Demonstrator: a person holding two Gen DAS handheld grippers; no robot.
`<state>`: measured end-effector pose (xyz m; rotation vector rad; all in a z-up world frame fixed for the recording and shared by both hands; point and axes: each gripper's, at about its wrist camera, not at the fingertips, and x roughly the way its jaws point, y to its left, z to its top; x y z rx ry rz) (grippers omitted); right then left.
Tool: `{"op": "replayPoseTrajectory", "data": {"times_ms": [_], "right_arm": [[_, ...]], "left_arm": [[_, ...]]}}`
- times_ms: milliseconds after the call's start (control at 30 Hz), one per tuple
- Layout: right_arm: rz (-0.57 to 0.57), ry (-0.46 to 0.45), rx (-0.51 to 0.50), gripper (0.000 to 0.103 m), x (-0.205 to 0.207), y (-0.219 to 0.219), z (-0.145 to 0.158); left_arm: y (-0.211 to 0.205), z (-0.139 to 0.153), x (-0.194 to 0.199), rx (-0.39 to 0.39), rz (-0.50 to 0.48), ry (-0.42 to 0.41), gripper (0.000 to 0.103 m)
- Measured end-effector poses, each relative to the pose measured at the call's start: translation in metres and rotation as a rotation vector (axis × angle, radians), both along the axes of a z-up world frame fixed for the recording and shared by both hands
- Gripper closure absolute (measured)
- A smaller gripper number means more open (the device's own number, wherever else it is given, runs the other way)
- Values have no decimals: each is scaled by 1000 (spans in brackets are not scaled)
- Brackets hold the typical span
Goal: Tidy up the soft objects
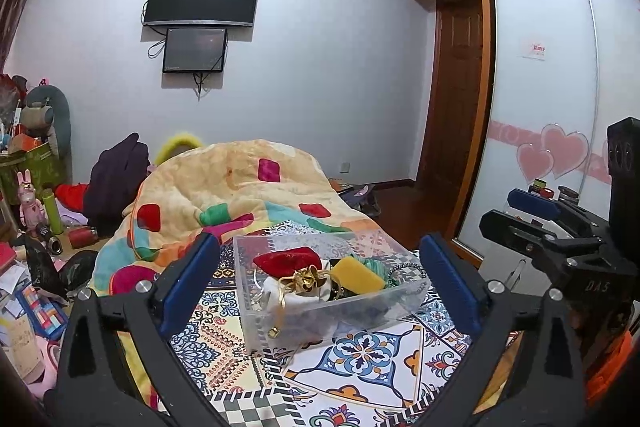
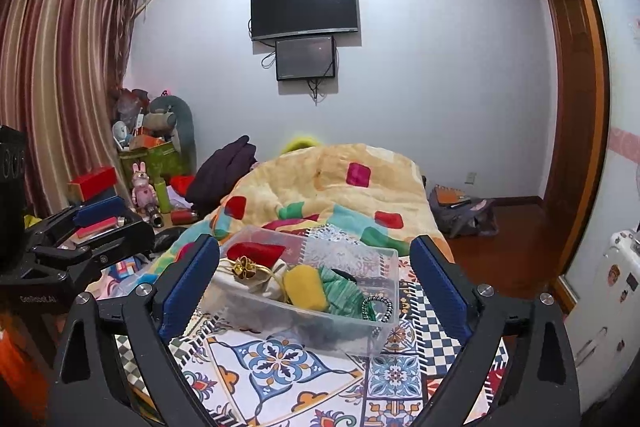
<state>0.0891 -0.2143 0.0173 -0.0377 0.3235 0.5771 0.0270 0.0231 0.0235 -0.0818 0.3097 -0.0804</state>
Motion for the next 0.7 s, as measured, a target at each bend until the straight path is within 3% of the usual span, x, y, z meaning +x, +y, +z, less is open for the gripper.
{"op": "replayPoseTrajectory", "data": {"times_ms": [700], "right_arm": [[5,1,10,7,-4,-6,3]], "left_arm": [[-1,-2,0,7,3,0,2]]}}
